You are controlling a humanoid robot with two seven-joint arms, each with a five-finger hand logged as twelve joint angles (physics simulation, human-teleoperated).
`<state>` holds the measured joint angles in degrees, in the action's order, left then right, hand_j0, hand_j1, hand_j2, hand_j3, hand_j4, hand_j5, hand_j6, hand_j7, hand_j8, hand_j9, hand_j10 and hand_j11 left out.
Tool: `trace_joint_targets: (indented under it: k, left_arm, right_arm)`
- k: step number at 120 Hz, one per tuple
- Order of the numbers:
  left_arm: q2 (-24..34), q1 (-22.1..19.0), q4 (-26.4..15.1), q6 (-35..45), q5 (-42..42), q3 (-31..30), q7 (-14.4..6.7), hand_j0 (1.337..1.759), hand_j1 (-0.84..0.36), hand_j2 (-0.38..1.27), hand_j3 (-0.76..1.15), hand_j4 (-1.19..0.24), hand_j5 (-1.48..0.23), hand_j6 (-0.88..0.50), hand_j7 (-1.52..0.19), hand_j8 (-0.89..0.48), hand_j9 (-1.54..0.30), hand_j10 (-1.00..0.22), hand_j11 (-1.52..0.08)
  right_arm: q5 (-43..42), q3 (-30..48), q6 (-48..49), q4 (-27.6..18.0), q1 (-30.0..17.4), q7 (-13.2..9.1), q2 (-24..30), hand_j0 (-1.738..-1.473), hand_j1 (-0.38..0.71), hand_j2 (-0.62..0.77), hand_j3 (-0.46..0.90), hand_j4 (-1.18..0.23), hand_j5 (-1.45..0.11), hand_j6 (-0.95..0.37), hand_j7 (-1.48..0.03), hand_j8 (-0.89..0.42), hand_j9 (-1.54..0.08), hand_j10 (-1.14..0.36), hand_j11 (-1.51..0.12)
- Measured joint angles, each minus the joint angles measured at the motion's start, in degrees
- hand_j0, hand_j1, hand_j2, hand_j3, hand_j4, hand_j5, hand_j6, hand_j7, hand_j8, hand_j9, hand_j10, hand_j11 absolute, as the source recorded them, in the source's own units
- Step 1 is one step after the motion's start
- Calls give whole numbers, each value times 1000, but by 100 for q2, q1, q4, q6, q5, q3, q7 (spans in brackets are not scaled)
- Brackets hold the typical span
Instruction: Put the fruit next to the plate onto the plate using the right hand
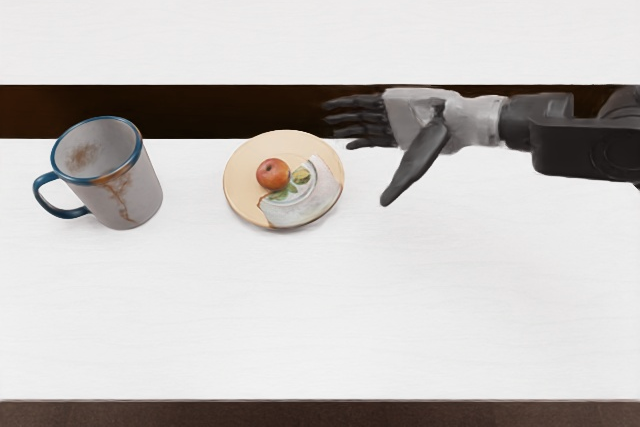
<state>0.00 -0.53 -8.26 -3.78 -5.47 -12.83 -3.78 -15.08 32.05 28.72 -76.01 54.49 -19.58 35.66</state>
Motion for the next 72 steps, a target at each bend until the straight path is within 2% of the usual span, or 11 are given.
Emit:
trace_joint_targets:
  k: [14, 28, 51, 72]
  left_arm:
    - [0, 0, 1, 0, 0, 0, 0, 1658, 55, 49, 0, -245, -318, -245, -318, -245, -318, -245, -318]
    - [0, 0, 2, 0, 0, 1, 0, 1658, 55, 49, 0, -245, -318, -245, -318, -245, -318, -245, -318]
    - [0, 0, 1, 0, -1, 1, 0, 1658, 55, 49, 0, -245, -318, -245, -318, -245, -318, -245, -318]
    - [0, 0, 0, 0, 0, 1, 1, 1658, 55, 49, 0, -245, -318, -245, -318, -245, -318, -245, -318]
  right_arm:
    - [745, 167, 424, 78, -395, 162, 666, -1658, -278, -10, 0, -60, -78, -60, -77, -59, -78, -60, -78]
    - [1412, 219, 562, 403, -707, 202, 1023, -1658, -291, -8, 0, -49, -64, -49, -64, -49, -64, -49, -64]
    - [2016, 231, 619, 1560, -1231, 192, 1206, -1658, -302, -7, 0, -39, -52, -39, -53, -39, -52, -39, -52]
    - [2205, 221, 628, 1851, -1407, 187, 1244, -1658, -305, -6, 0, -35, -48, -34, -48, -35, -48, -35, -48]
